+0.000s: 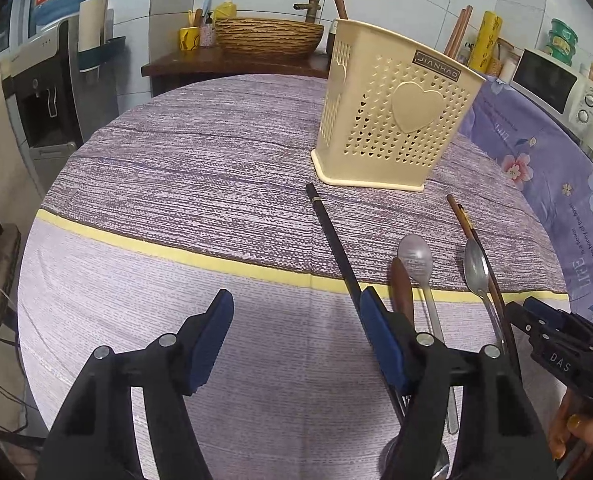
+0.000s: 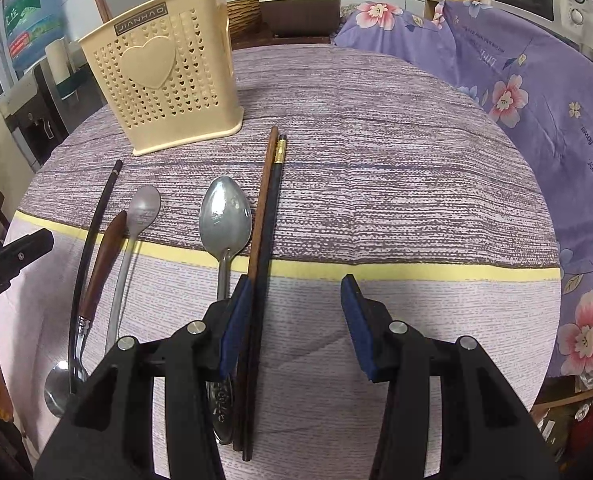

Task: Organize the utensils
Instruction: 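Move both tools back toward the spoons and dark chopsticks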

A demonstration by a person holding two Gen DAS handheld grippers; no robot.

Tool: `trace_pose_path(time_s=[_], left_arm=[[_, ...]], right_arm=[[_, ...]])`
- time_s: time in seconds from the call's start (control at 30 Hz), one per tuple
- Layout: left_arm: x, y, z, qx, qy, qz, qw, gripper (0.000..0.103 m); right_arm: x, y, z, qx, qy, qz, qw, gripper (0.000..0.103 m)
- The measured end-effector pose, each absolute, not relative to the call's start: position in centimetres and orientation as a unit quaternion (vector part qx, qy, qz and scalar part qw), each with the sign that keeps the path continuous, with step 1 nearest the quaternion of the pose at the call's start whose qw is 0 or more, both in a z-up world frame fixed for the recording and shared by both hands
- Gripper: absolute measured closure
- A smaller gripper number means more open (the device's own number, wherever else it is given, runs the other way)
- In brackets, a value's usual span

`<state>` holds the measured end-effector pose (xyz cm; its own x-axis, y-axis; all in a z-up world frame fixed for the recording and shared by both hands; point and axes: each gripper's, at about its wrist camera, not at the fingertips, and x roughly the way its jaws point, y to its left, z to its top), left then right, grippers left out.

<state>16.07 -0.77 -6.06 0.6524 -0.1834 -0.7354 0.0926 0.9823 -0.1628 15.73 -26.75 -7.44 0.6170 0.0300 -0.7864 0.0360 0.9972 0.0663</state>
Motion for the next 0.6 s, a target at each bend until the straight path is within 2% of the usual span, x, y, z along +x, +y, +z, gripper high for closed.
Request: trace_pose_path(time_s=[0.13, 0.27, 0.5, 0.6], left_arm=[[15.9, -1.1, -6.1, -0.052, 0.410, -0.079, 0.907, 0.037], [15.8, -1.0, -6.1, -0.050, 0.411, -0.079, 0.907, 0.037], [16.5, -0.9, -5.8, -0.054, 0.410, -0.077, 0.907, 0.038], [17.1, -1.7, -5.7, -0.054, 0.415, -0.087, 0.904, 0.043]], right_arm=[[15.8, -27.0, -7.4, 0.039, 0.442, -0.017, 0.896, 0.056], [15.4, -27.0, -6.9, -0.015, 0.430, -0.081, 0.899, 0.057], [15.2, -28.2, -6.7, 0.040, 0.428, -0.046, 0.902, 0.057], [15.6, -28.2, -6.7, 0.052, 0.427, -0.041, 0.902, 0.056]])
